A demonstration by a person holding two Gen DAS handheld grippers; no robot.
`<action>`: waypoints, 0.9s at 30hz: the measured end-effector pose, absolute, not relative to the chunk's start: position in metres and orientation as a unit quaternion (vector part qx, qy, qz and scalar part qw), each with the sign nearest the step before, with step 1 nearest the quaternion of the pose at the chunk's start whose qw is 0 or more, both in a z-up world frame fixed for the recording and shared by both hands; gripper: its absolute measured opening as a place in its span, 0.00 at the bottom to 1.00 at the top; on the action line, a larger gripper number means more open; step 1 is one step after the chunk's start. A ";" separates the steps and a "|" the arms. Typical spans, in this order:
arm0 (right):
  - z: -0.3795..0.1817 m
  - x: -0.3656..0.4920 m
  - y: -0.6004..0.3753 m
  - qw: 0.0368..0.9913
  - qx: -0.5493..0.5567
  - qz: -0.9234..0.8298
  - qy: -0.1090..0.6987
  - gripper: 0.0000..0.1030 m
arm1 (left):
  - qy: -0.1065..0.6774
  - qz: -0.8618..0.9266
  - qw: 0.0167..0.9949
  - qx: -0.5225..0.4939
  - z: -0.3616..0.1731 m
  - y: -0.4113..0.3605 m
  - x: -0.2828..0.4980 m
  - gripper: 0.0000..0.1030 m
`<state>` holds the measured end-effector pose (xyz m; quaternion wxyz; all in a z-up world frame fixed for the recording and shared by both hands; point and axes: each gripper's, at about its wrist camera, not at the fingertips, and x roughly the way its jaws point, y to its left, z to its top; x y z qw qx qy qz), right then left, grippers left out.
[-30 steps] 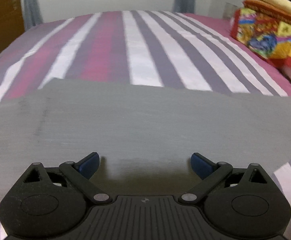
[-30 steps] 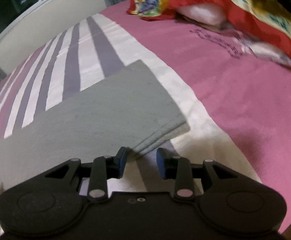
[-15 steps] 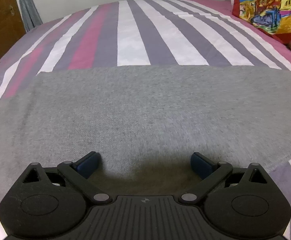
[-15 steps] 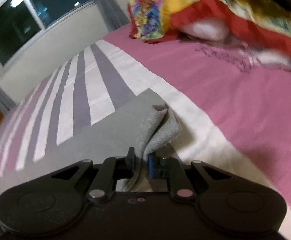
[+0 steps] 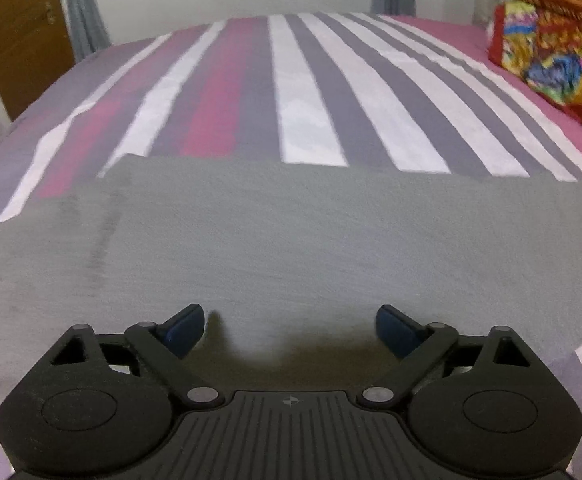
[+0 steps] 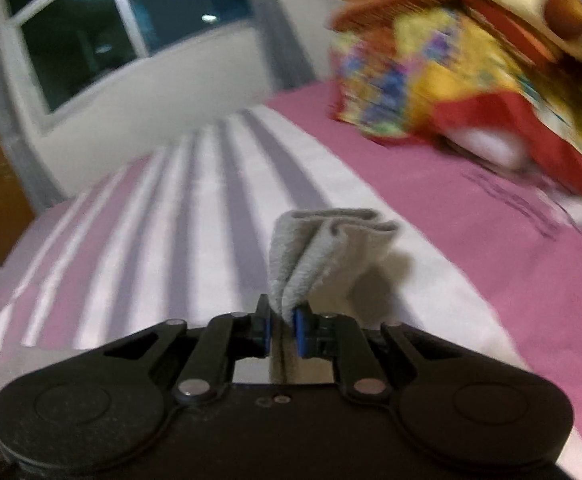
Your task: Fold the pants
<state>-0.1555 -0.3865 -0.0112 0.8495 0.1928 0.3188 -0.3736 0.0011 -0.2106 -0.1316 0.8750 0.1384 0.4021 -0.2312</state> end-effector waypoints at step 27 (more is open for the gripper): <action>-0.063 -0.057 -0.246 0.885 0.197 -0.130 0.401 0.56 | 0.502 -0.228 0.829 -0.093 -0.139 -0.089 0.067 0.89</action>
